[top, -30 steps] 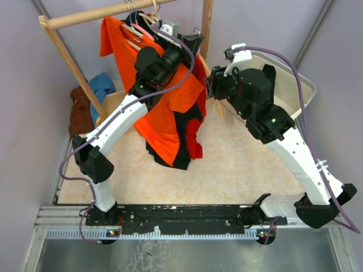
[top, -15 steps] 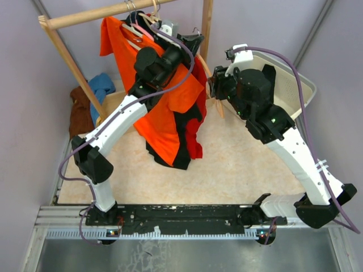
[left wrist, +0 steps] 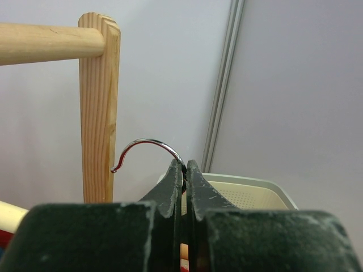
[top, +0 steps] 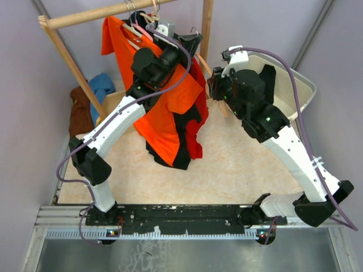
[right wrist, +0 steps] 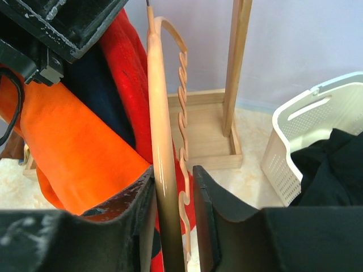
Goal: Remove the t-shirt from the hanger
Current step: Place the hanger on the clothesline.
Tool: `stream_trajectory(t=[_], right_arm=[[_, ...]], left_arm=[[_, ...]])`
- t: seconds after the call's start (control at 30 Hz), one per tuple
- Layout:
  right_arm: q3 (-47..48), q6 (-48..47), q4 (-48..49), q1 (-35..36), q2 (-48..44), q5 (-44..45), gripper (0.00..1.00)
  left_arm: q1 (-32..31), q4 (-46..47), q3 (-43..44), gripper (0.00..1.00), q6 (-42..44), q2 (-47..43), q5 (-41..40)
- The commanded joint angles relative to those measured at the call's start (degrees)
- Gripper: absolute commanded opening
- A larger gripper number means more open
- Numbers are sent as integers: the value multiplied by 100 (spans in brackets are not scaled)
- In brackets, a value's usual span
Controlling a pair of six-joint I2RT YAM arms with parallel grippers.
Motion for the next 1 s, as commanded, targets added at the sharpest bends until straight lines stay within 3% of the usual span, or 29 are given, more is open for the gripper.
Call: stream_trajectory(t=[0.0,0.23,0.43,0.53,0.77,0.97], right_arm=[[26,-24,395,44,4,66,26],[-148,-38,674,38,-149,124,0],[-317,-103,1091,41,-314,323,0],[-212,-251,1220,42,-289,407,0],[126,-757,1612,-38,-3,475,0],[418,-717,1853,-589,227,-378,0]], left_arm=[[-19,344,-1,0,-90,-307,76],[-18,159,79,1,-70,-234,47],[-11,-188,145,42,-22,-256,48],[-10,-385,75,56,21,-388,90],[-10,-629,-432,70,95,-1097,209],[-10,-847,-956,72,148,-1898,159]])
